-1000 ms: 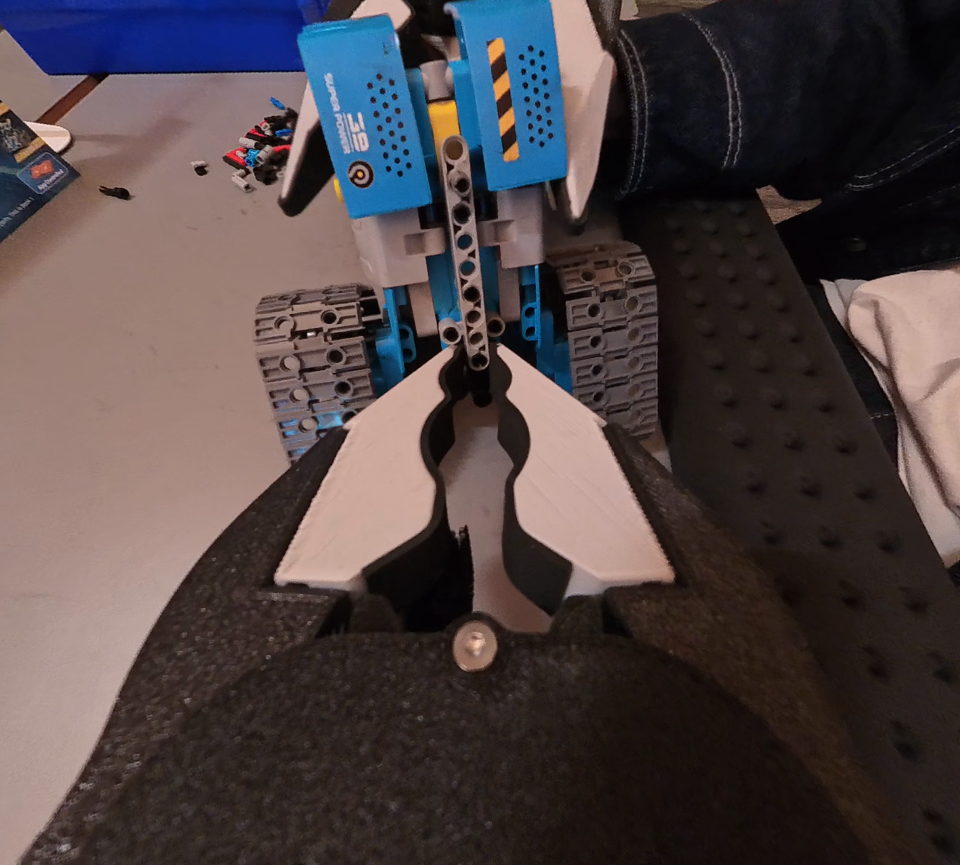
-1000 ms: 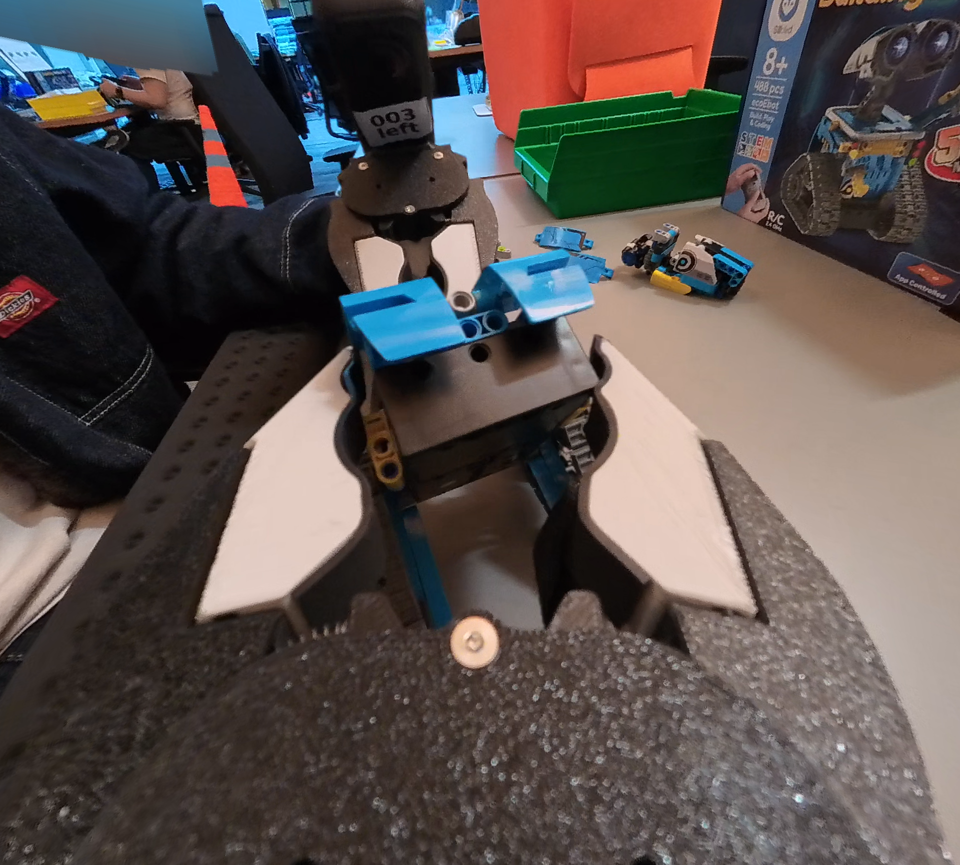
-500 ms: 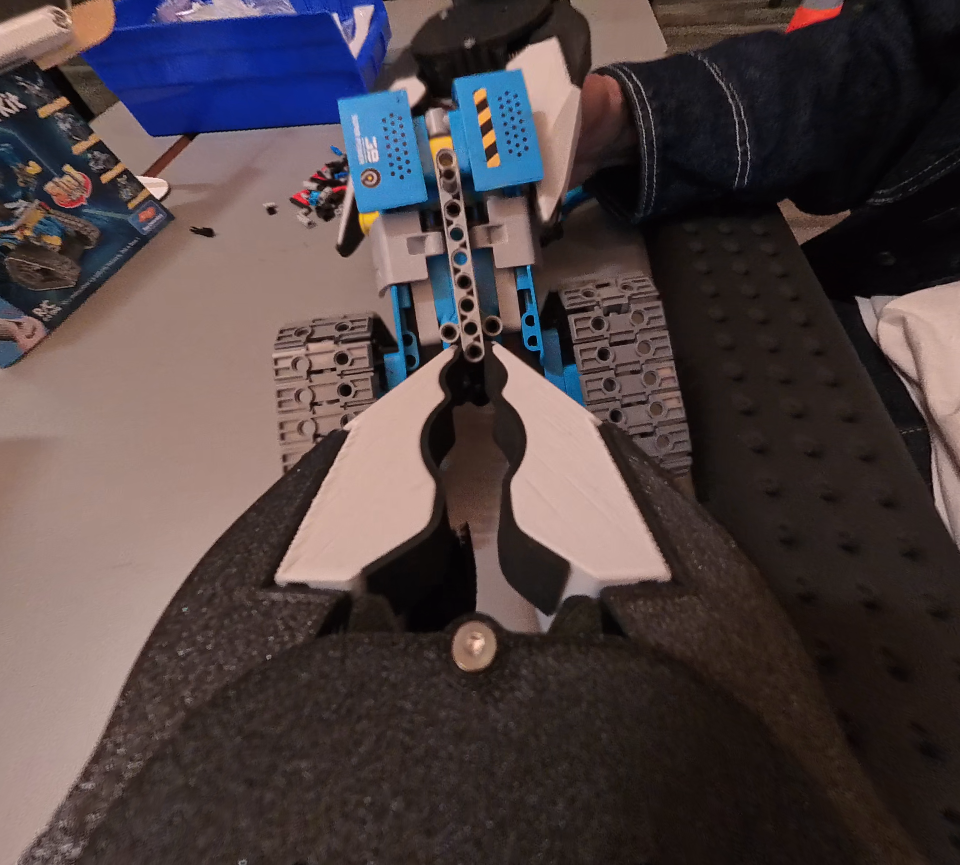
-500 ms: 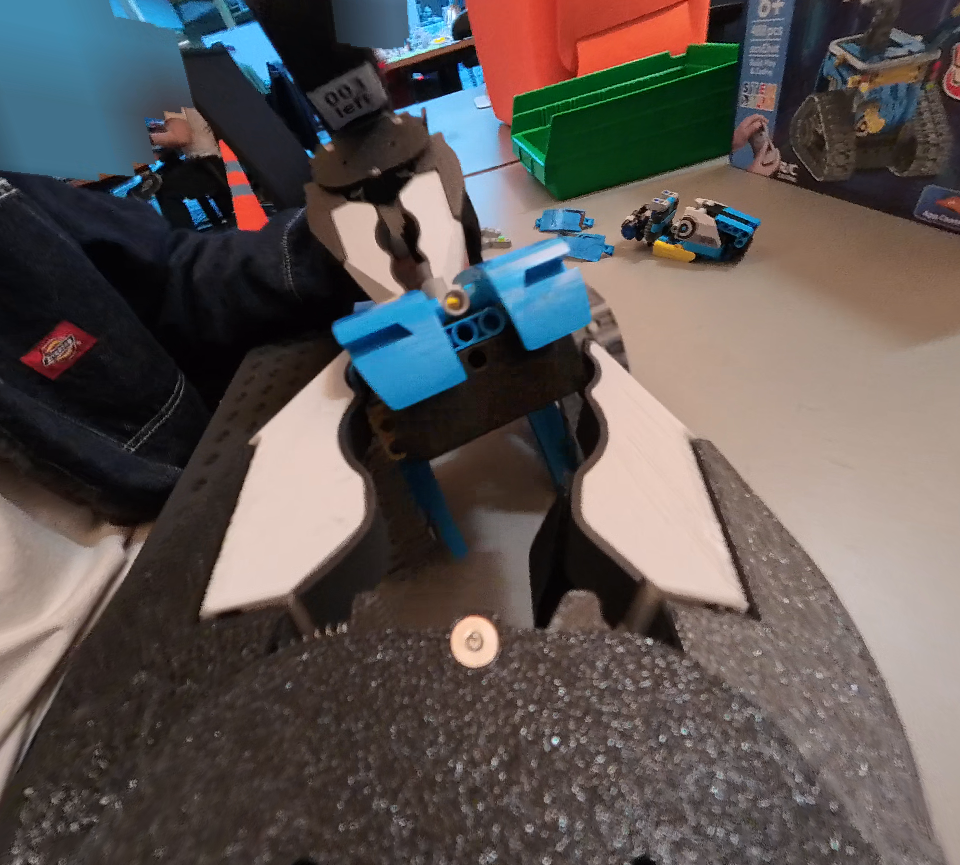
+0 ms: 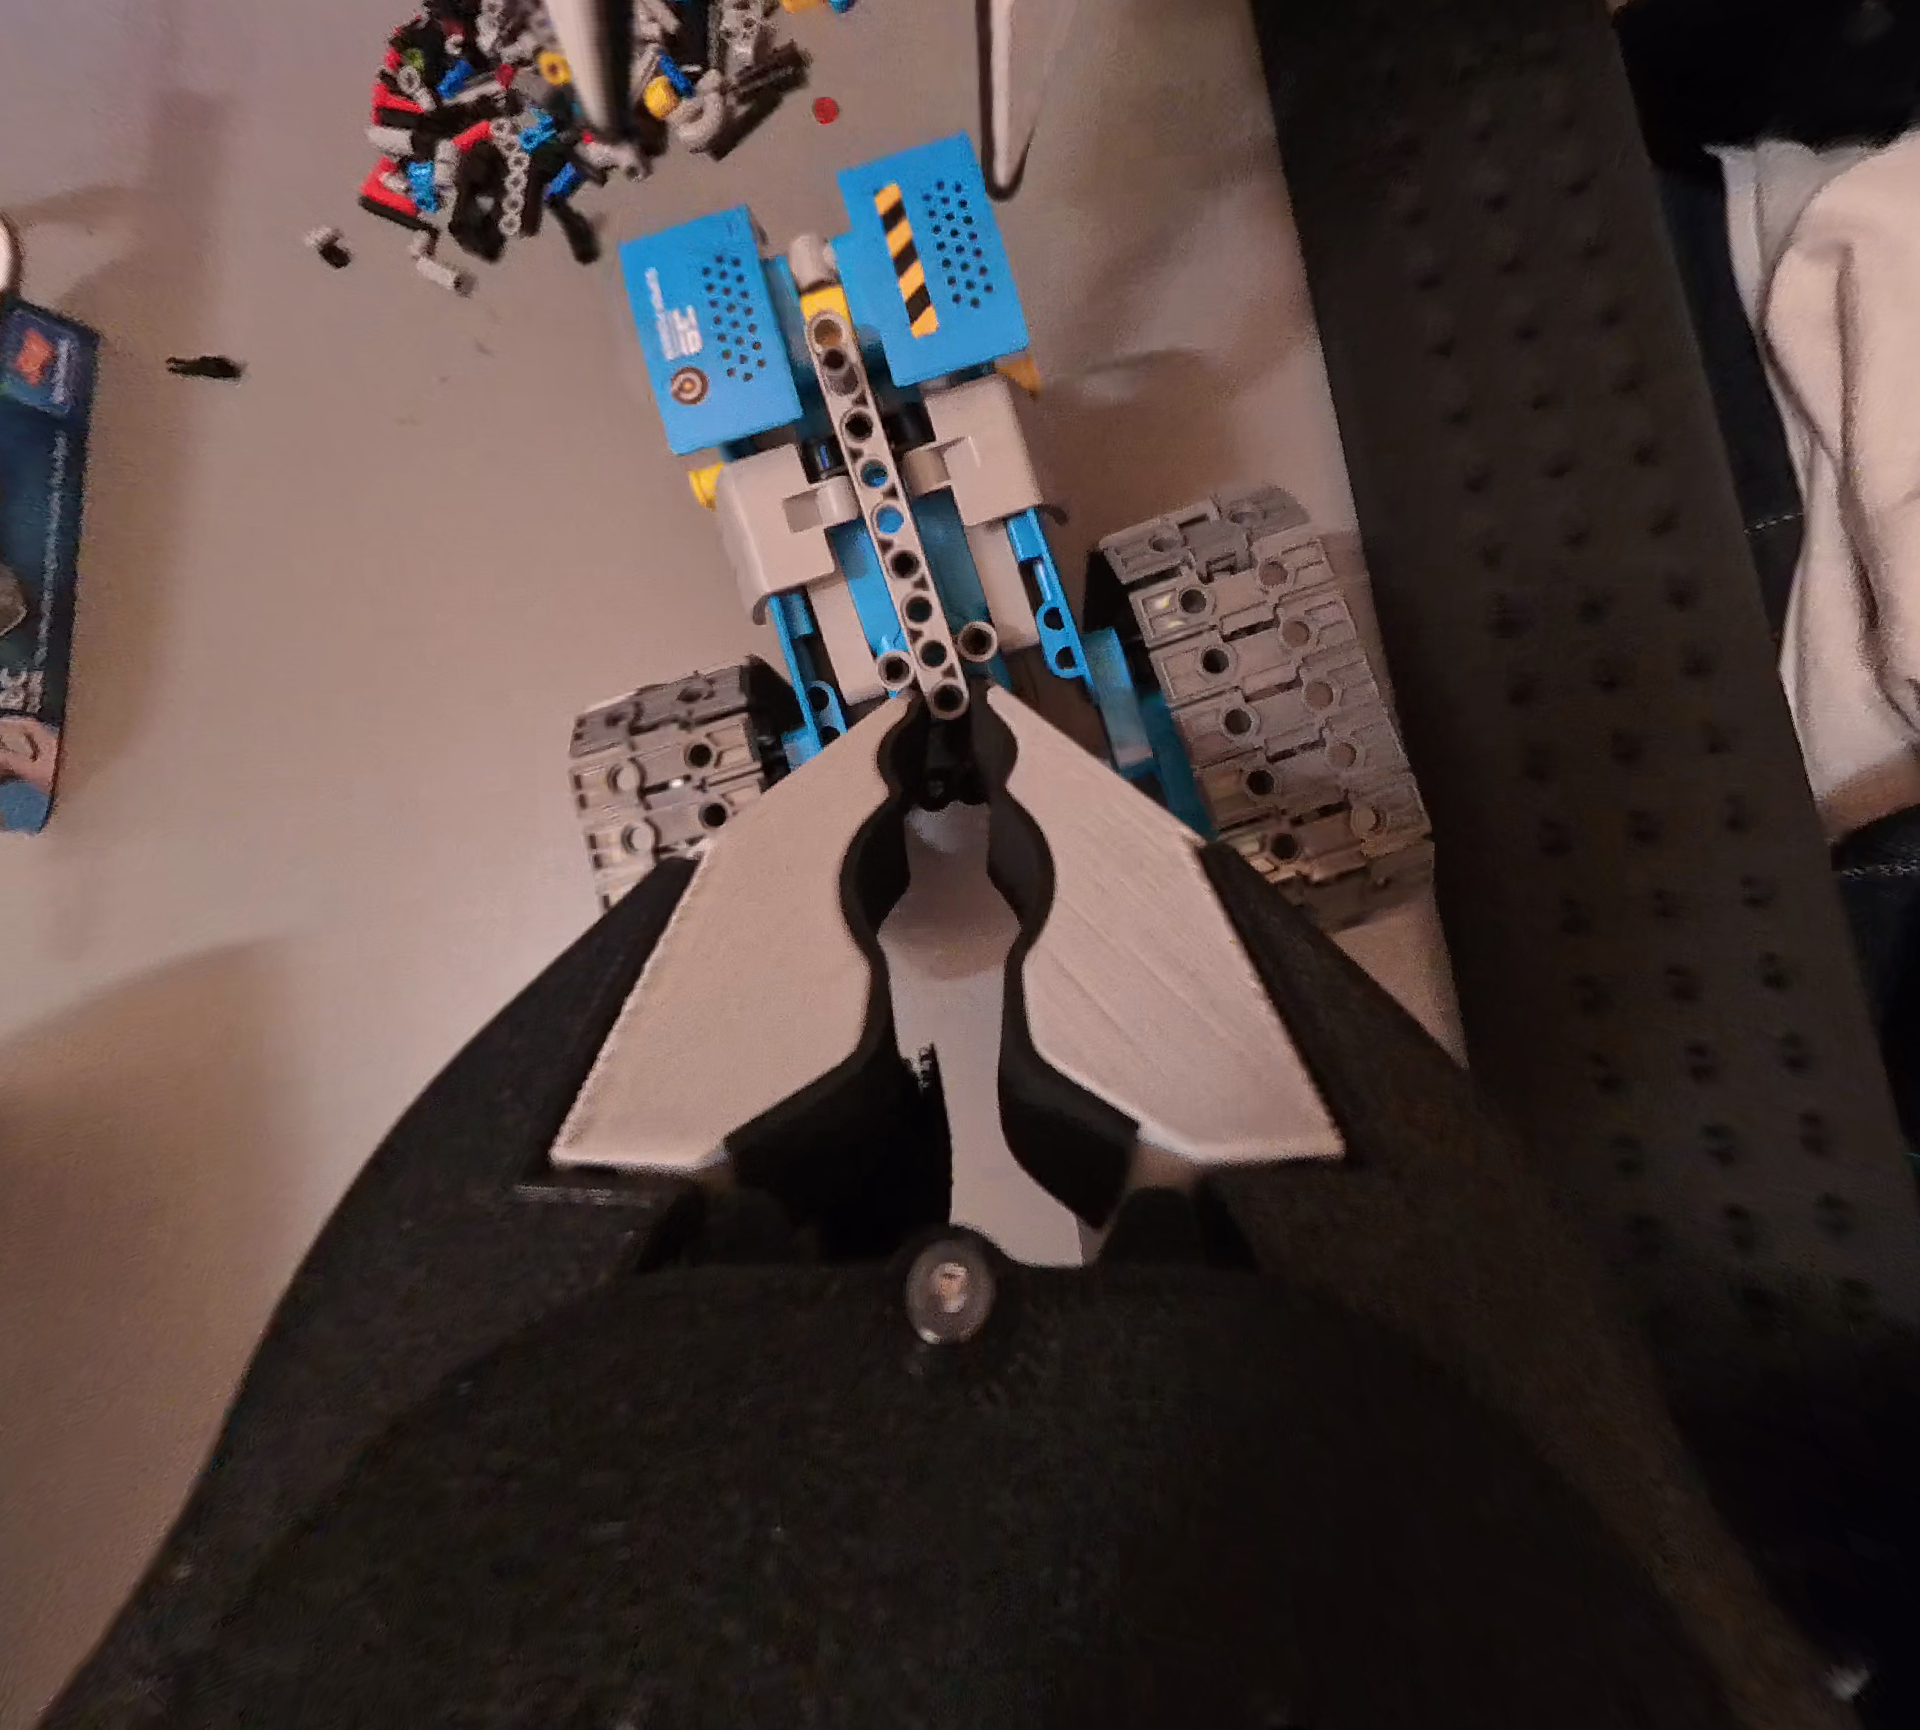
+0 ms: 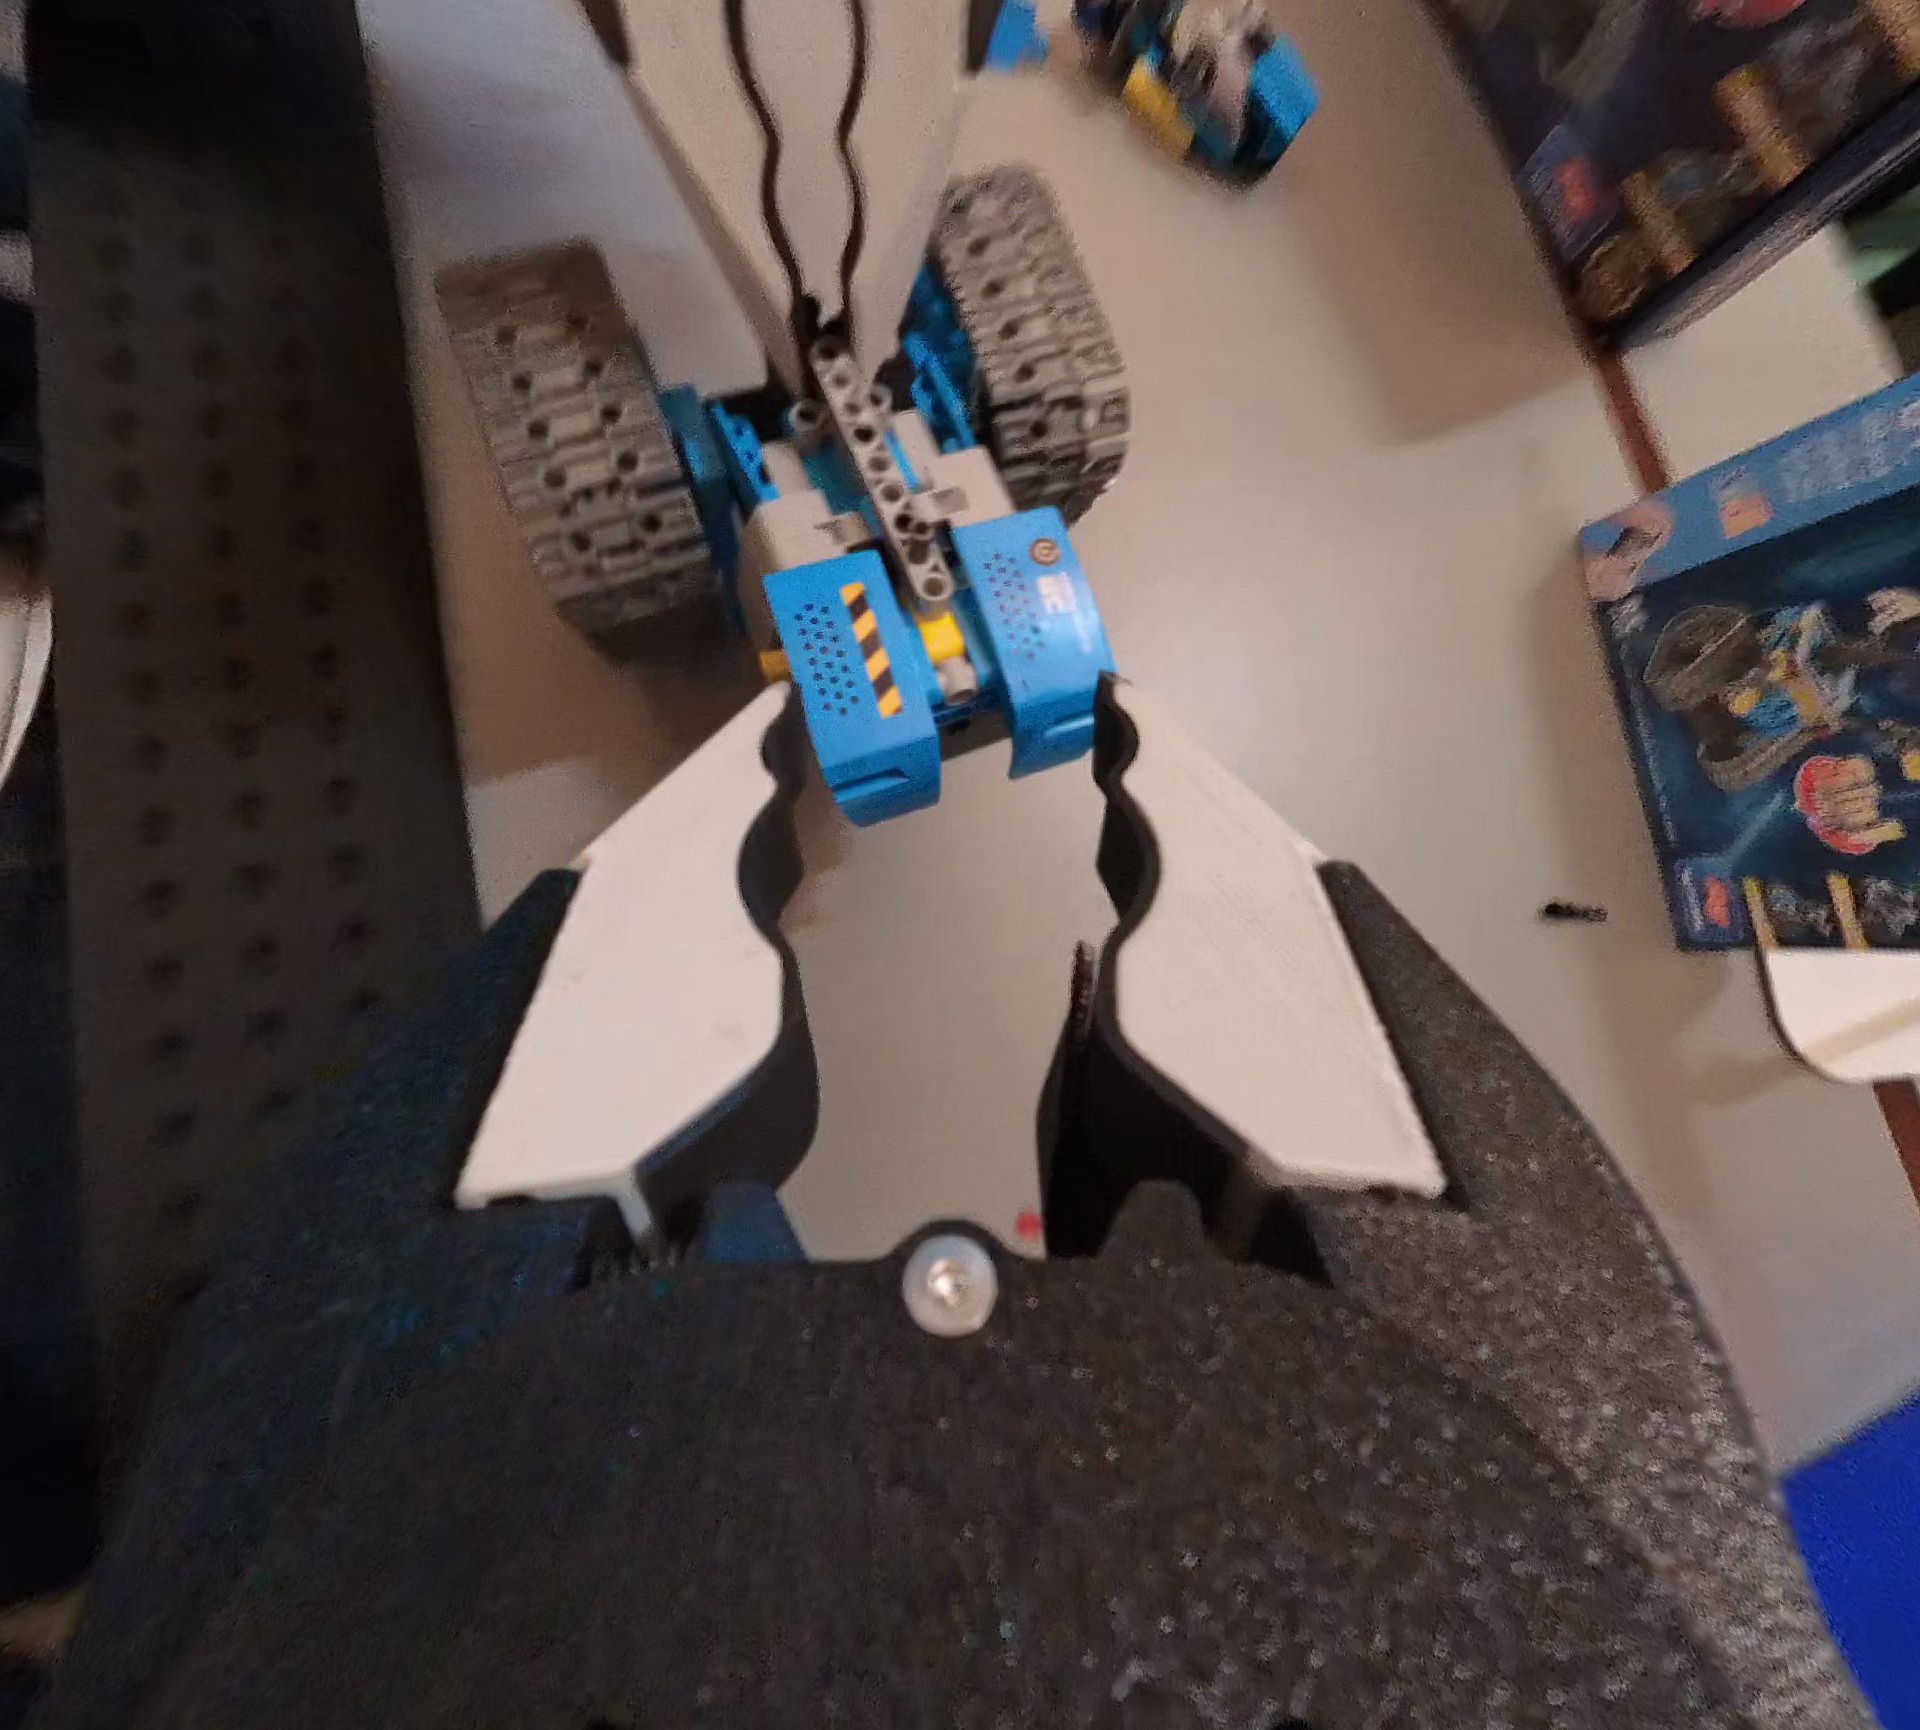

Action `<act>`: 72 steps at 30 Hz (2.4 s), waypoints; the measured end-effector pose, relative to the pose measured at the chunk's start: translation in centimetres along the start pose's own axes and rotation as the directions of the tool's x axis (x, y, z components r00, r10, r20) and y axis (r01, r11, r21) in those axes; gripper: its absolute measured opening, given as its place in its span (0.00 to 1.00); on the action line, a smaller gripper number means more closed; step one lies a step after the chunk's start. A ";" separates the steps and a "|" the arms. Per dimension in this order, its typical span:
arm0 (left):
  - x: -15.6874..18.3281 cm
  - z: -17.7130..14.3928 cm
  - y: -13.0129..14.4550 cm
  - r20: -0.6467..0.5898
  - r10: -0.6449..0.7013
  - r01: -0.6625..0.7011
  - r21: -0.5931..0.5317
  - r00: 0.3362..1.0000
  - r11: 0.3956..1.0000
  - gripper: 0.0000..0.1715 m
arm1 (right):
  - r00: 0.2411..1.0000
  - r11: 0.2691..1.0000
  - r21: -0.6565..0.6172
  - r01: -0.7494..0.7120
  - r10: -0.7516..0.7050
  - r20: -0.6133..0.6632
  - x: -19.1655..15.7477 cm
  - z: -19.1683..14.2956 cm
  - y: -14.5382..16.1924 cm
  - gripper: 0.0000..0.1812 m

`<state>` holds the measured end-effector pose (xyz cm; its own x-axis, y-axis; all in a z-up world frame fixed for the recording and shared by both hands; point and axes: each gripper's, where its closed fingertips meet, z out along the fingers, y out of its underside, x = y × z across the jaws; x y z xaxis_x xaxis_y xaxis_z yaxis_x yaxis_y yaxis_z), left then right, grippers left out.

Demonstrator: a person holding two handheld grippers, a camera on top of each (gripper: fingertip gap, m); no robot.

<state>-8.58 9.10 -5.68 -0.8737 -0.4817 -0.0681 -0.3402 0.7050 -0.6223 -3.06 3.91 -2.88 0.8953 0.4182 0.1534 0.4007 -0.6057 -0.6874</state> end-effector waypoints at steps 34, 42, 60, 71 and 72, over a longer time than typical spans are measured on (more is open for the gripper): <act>0.0 5.6 -1.5 -0.091 -0.010 0.027 0.192 0.996 0.981 0.15 | 0.949 0.947 0.126 -0.294 0.274 0.154 -2.7 5.2 2.1 0.08; 0.1 5.8 -1.5 -0.091 -0.012 0.042 0.327 0.996 0.944 0.14 | 0.969 0.965 0.098 -0.245 0.239 0.066 -2.7 5.3 2.1 0.02; -1.5 4.0 1.1 -0.006 -0.066 0.065 0.274 0.998 0.960 0.14 | 0.930 0.841 0.398 -0.367 0.341 0.139 1.2 -4.4 0.4 0.03; -5.5 -0.8 7.6 0.159 -0.215 0.193 0.142 0.964 0.971 0.14 | 0.811 0.605 0.541 -0.585 0.416 0.412 3.4 1.1 -3.1 0.03; -6.0 -1.1 8.0 0.178 -0.236 0.212 0.142 0.955 0.967 0.14 | 0.818 0.623 0.531 -0.574 0.412 0.402 3.0 2.4 -3.4 0.03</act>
<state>-6.44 18.16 -9.39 -0.6923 -0.7193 -0.0573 -0.4649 0.5054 -0.7270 -2.18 8.84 -1.78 0.8192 0.3644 -0.4428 -0.3681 -0.2579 -0.8933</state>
